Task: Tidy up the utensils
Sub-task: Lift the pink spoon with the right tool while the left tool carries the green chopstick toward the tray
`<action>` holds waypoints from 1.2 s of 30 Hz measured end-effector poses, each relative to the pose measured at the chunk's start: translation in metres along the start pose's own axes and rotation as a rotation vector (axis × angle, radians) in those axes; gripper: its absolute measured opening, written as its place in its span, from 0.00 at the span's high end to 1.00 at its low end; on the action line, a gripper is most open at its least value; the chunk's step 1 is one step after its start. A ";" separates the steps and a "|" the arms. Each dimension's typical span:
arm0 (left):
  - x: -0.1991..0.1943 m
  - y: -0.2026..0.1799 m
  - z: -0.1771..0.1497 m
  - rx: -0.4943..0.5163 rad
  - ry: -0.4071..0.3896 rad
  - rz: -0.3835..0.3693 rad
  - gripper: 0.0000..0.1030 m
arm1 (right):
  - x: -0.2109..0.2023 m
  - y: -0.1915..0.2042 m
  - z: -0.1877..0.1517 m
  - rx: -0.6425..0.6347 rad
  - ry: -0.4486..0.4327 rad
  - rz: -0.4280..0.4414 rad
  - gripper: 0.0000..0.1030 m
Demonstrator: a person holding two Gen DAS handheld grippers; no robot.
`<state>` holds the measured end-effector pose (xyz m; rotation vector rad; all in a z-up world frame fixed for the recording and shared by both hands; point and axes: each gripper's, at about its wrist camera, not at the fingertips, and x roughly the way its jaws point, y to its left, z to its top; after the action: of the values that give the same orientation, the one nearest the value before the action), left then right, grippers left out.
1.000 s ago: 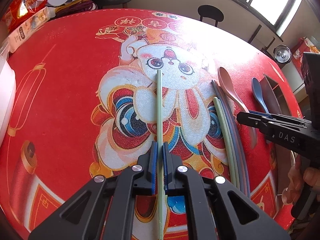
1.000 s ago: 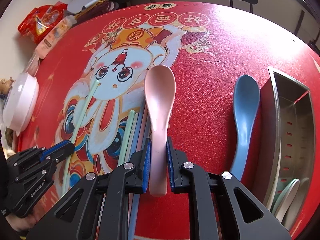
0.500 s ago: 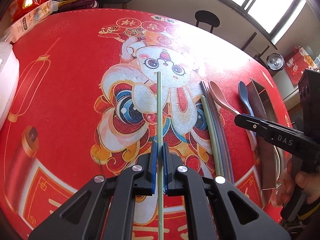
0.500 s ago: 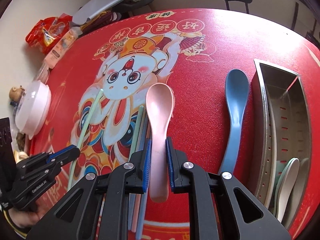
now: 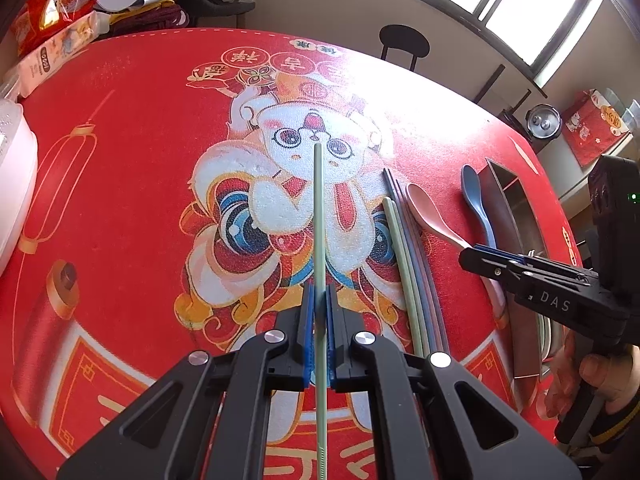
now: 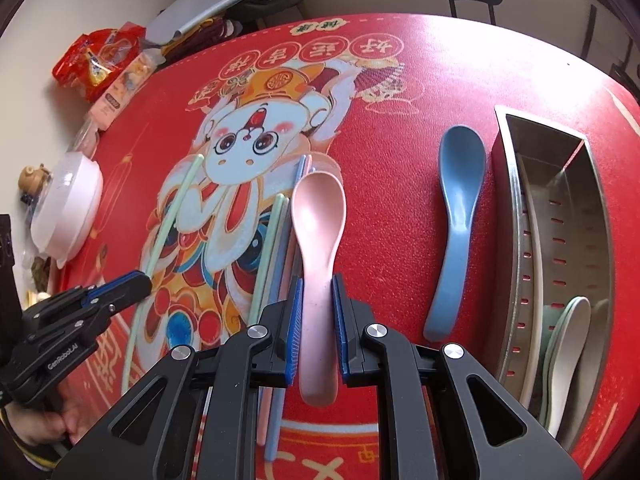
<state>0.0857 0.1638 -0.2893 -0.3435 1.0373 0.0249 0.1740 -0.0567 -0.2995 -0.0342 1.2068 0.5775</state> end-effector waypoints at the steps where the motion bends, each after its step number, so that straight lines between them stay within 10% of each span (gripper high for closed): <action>1: 0.000 0.000 -0.001 0.001 0.001 -0.001 0.95 | 0.003 -0.001 -0.001 0.001 0.014 -0.002 0.86; 19: 0.009 0.002 0.001 -0.004 0.016 0.000 0.95 | 0.032 0.002 0.013 0.003 0.093 -0.012 0.85; 36: 0.003 -0.060 0.029 0.013 0.021 -0.124 0.95 | -0.057 -0.048 -0.009 0.112 -0.094 -0.004 0.85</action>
<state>0.1226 0.1153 -0.2624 -0.3965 1.0345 -0.0963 0.1739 -0.1237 -0.2661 0.0842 1.1459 0.5023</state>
